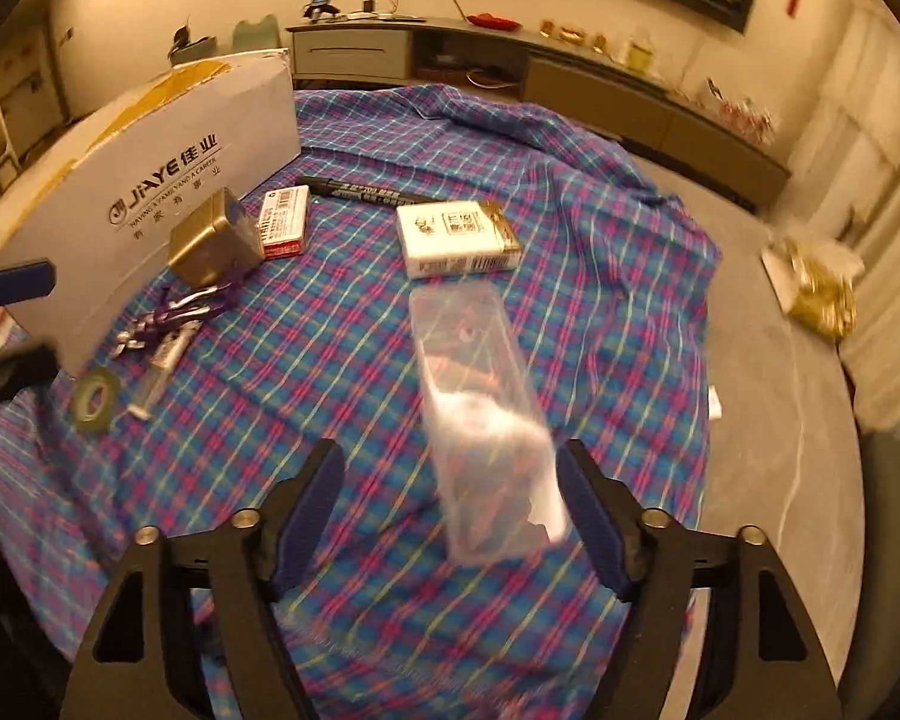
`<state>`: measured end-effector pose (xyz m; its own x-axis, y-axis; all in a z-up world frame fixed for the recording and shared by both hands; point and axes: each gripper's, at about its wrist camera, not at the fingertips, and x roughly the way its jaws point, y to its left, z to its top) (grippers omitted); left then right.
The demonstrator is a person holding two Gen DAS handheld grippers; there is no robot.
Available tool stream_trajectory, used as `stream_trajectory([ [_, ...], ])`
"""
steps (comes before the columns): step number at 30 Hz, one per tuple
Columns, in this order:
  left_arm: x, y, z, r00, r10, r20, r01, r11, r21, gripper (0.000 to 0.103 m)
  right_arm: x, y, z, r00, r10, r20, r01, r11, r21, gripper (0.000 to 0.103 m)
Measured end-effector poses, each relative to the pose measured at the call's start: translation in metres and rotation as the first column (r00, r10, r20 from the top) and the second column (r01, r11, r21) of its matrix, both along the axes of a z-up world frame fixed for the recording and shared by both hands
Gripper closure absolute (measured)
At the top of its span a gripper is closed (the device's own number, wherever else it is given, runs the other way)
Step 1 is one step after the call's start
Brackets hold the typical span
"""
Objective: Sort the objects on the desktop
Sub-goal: 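Grasp the purple robot figure with the left tool while the right tool grasps the clear plastic case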
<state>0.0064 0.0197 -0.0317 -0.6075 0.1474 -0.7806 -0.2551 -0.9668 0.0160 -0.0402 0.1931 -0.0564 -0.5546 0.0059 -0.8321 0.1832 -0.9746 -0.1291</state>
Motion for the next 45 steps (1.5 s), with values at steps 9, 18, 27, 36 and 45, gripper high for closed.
stream_trajectory([
  [9,-0.019,-0.034,-0.032,0.989,0.121,0.079,-0.119,0.992,-0.034,0.049,-0.033,0.012,-0.024,1.0,0.019,0.025,-0.02,0.998,0.057,0.022],
  [18,-0.065,-0.034,-0.078,0.982,0.13,0.14,-0.131,0.991,0.0,0.05,-0.046,0.022,-0.046,0.998,0.033,0.052,-0.034,0.999,0.025,0.043],
  [27,-0.063,-0.035,-0.074,0.989,0.091,0.12,-0.098,0.994,0.057,0.085,-0.036,0.021,-0.033,0.998,0.041,0.051,-0.038,0.997,-0.064,0.051],
  [36,-0.055,-0.038,-0.05,0.992,0.104,0.071,-0.111,0.988,0.108,0.086,-0.034,0.017,-0.015,0.999,0.036,0.023,-0.032,0.988,-0.151,0.051],
  [45,-0.043,-0.037,-0.014,0.996,0.086,0.011,-0.087,0.979,0.184,0.086,-0.023,0.009,0.003,0.999,0.039,-0.018,-0.042,0.978,-0.206,0.051],
])
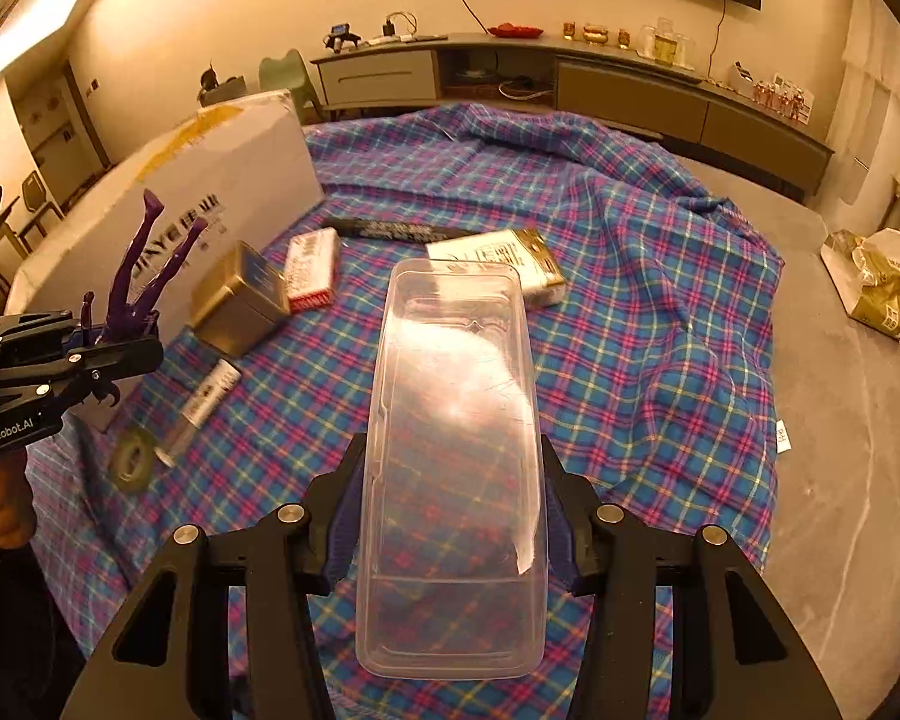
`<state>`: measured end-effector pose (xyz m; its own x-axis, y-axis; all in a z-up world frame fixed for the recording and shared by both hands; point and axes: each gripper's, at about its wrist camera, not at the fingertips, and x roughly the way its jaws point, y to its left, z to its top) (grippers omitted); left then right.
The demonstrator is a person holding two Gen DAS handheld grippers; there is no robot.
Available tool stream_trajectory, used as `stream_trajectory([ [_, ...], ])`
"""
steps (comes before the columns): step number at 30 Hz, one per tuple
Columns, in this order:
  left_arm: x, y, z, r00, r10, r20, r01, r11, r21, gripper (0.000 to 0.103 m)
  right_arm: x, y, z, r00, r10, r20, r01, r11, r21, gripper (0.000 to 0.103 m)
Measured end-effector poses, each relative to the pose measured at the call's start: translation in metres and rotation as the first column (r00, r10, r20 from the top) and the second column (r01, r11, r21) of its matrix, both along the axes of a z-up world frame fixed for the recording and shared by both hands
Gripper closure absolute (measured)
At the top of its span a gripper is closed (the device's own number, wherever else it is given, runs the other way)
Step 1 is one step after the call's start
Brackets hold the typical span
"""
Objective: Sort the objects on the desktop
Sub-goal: 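Grasp the purple robot figure with the left tool while the right tool grasps the clear plastic case, then carry the purple figure and clear case with both tools over the white box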
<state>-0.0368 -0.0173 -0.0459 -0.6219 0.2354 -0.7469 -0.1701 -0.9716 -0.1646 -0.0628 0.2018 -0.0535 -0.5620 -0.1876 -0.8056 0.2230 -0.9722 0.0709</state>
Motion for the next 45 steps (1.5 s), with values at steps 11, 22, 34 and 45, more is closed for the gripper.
stream_trajectory([
  [11,0.018,-0.017,0.035,0.997,0.018,-0.074,-0.014,0.999,0.051,0.086,0.014,-0.013,0.024,0.997,-0.029,-0.067,0.026,0.999,-0.042,0.051],
  [22,0.031,-0.048,0.062,0.99,0.055,-0.131,-0.04,0.993,0.112,0.086,0.022,-0.04,0.036,0.994,-0.05,-0.101,0.044,0.997,-0.057,0.051],
  [34,0.044,-0.111,0.086,0.974,0.145,-0.172,-0.109,0.973,0.203,0.086,0.02,-0.089,0.064,0.988,-0.04,-0.149,0.03,0.997,-0.066,0.051],
  [45,0.048,-0.158,0.087,0.957,0.244,-0.157,-0.199,0.946,0.255,0.086,0.004,-0.132,0.083,0.987,0.008,-0.161,-0.018,0.998,-0.058,0.051],
])
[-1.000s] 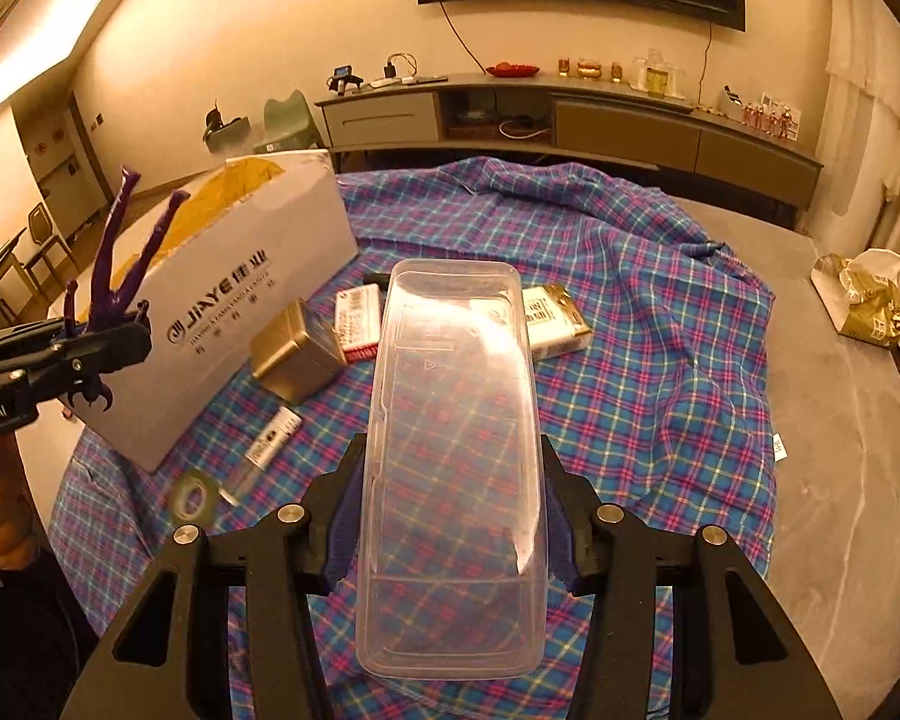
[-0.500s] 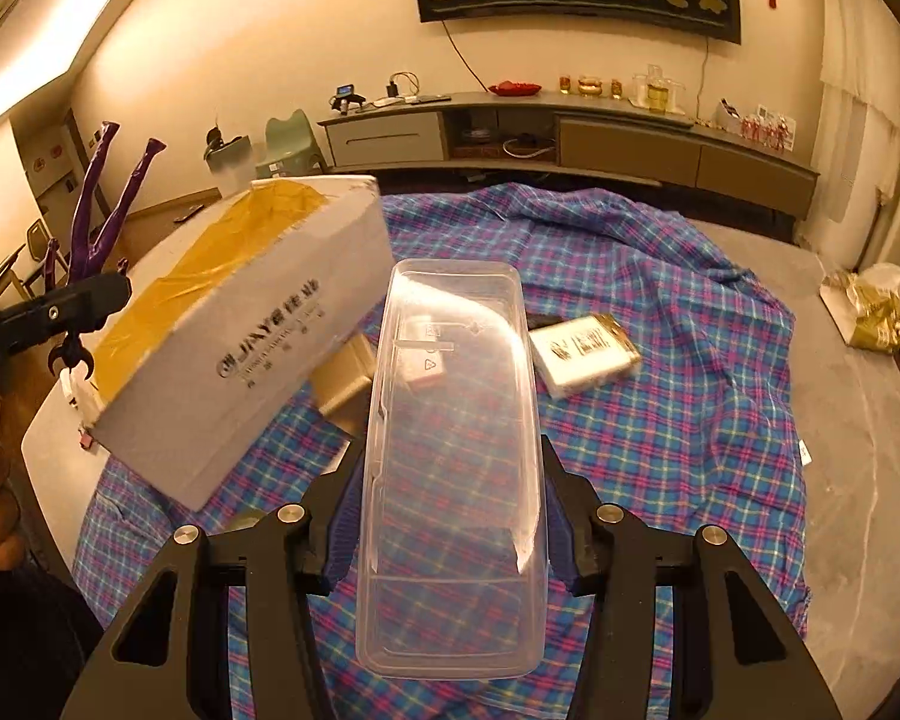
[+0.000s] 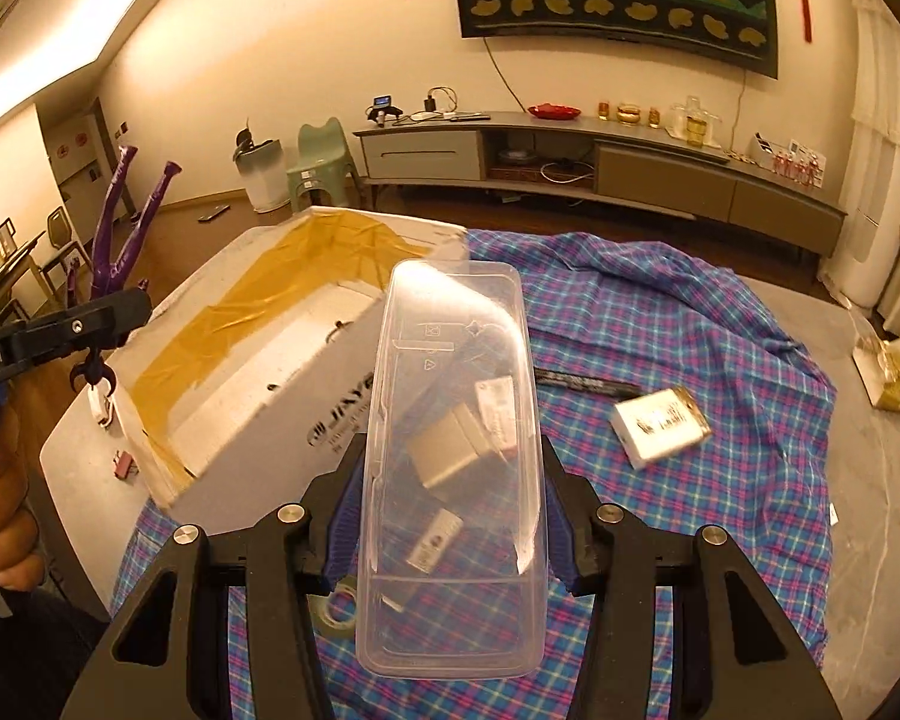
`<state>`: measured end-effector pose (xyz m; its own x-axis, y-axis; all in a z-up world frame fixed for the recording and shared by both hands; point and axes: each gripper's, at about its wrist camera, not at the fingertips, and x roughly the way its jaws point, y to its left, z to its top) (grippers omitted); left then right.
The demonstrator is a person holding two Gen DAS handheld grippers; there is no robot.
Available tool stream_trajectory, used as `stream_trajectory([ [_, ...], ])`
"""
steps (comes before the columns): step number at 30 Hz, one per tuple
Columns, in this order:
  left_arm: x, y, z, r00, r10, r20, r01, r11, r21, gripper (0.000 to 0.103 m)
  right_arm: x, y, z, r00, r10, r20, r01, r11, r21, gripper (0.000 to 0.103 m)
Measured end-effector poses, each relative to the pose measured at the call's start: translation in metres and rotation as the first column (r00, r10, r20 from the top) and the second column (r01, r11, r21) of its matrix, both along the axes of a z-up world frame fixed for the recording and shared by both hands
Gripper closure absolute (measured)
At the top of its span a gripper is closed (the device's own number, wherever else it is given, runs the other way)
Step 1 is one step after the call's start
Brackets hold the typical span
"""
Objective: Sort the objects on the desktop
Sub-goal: 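Carry the purple figure and clear case with both tools over the white box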
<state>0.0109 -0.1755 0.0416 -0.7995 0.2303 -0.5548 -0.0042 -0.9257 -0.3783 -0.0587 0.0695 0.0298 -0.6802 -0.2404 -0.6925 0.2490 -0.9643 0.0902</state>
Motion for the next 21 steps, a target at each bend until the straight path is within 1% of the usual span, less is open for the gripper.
stream_trajectory([
  [5,-0.003,-0.018,-0.002,1.0,0.03,0.002,-0.03,0.999,0.017,0.086,-0.006,-0.018,0.007,1.0,0.021,-0.001,-0.021,1.0,0.011,0.051],
  [11,-0.01,-0.028,-0.009,0.999,0.045,0.021,-0.045,0.999,0.024,0.086,-0.011,-0.041,0.016,0.999,0.051,-0.01,-0.051,0.998,0.048,0.051],
  [21,-0.018,-0.045,-0.016,0.994,0.089,0.059,-0.09,0.996,0.01,0.086,-0.033,-0.075,0.021,0.995,0.096,0.015,-0.097,0.993,0.064,0.051],
])
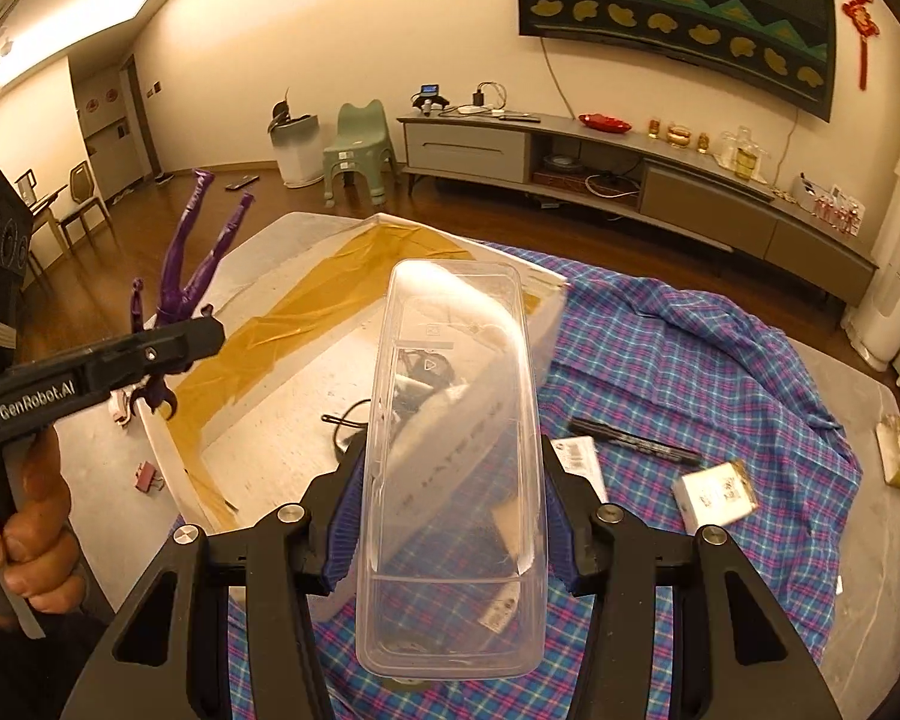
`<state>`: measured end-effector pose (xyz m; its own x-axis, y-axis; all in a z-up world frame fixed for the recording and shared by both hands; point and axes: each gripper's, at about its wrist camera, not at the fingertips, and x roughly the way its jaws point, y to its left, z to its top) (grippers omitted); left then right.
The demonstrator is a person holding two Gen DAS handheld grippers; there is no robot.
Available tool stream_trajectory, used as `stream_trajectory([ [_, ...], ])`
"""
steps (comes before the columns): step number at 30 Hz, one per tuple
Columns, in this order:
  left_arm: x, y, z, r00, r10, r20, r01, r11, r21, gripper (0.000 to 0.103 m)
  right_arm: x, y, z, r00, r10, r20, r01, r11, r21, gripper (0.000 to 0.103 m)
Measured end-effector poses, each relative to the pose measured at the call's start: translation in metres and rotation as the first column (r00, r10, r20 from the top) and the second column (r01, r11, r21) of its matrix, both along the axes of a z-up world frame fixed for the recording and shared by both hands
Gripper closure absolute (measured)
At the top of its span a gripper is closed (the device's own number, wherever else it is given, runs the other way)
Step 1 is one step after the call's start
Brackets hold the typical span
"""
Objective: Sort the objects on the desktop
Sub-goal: 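Carry the purple figure and clear case with both tools over the white box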
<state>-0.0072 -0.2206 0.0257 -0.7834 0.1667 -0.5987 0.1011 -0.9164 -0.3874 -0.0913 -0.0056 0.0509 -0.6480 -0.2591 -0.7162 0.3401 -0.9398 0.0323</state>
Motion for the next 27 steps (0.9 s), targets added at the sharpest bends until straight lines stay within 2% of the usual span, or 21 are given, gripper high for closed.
stream_trajectory([
  [9,-0.008,-0.019,-0.015,0.997,0.052,0.062,-0.051,0.998,-0.028,0.086,-0.024,-0.035,-0.002,0.998,0.042,0.055,-0.042,0.999,-0.01,0.051],
  [15,-0.006,-0.031,-0.024,0.993,0.075,0.094,-0.071,0.996,-0.045,0.086,-0.039,-0.057,-0.001,0.995,0.059,0.075,-0.061,0.998,0.02,0.051],
  [27,-0.008,-0.041,-0.033,0.988,0.084,0.131,-0.077,0.995,-0.06,0.086,-0.073,-0.083,-0.012,0.984,0.04,0.172,-0.041,0.999,0.001,0.051],
])
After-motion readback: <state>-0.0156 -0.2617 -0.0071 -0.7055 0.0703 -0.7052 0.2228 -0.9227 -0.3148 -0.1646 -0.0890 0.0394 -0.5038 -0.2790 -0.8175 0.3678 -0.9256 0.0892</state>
